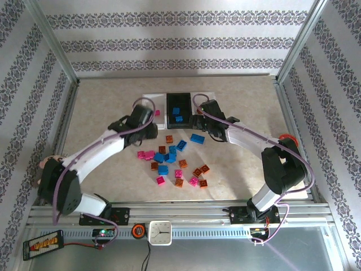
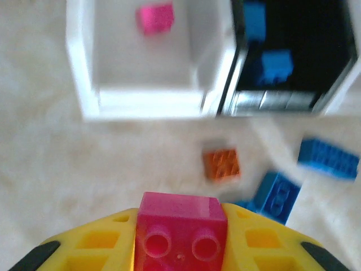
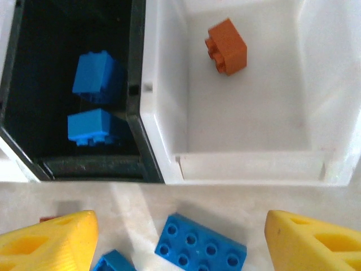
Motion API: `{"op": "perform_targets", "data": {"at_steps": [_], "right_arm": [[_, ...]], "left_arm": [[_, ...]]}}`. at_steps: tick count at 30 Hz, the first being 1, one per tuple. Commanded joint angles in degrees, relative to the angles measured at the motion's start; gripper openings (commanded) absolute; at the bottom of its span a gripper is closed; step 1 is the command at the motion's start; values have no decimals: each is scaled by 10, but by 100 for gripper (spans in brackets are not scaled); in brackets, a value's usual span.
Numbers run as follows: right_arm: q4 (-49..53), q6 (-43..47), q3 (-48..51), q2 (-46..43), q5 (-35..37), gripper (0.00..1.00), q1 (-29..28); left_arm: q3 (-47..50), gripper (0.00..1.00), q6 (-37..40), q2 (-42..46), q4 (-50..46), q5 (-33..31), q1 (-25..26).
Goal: Sort the legos into containers by color
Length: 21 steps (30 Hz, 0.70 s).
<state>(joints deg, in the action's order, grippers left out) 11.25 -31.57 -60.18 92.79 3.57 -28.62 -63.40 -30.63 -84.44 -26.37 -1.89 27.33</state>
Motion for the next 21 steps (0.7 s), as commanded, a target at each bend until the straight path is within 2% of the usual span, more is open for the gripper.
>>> {"op": "perform_targets", "data": {"at_steps": [1, 9, 13, 16, 21], "right_arm": [[-7, -5, 34, -31, -18, 78, -2], [-39, 13, 126, -98, -61, 78, -13], [-54, 15, 158, -126, -66, 78, -19], [-61, 22, 168, -140, -71, 78, -21], [-63, 31, 172, -158, -71, 79, -22]], "left_arm": [[-62, 31, 49, -88, 31, 20, -39], [-230, 33, 56, -260, 15, -1, -71], [-283, 43, 49, -307, -7, -3, -84], [-300, 55, 45, -303, -11, 10, -85], [-266, 67, 41, -225, 6, 31, -82]]}}
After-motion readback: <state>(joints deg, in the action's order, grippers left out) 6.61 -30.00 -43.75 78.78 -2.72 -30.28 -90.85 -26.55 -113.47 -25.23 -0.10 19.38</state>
